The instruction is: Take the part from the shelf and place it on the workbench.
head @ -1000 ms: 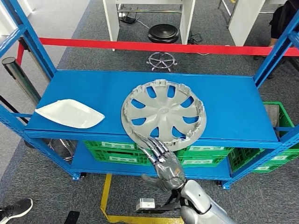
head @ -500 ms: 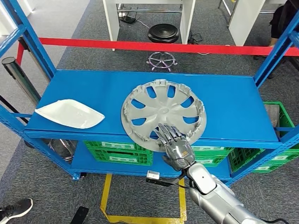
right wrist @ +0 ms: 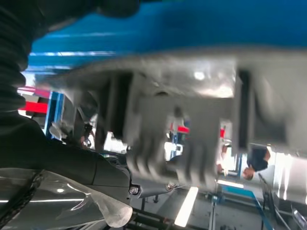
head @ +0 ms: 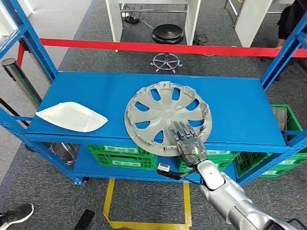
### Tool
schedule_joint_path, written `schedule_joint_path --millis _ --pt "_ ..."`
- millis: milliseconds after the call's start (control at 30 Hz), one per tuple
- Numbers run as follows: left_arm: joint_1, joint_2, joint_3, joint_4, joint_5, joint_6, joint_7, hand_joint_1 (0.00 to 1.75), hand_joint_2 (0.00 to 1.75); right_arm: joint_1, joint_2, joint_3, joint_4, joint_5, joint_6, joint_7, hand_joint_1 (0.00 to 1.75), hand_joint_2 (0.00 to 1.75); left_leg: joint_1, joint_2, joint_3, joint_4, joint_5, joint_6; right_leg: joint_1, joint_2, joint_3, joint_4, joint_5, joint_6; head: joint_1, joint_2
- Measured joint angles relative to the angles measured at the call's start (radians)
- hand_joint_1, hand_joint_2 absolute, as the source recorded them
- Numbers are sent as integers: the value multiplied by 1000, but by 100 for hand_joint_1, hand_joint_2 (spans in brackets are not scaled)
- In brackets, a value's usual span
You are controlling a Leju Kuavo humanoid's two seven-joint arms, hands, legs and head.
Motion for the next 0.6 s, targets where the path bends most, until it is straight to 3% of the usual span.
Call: schedule_joint_path --millis 267,600 --pt "4 1 -4 0 27 -9 -21 0 175 47 1 -37 -24 1 -48 -41 175 175 0 0 0 0 0 0 0 0 0 0 0 0 0 0" --pt "31 7 28 0 98 -34 -76 0 175 232 -31 -82 -365 1 -54 -74 175 175 0 0 -1 0 0 0 0 0 -1 0 -1 0 0 0"
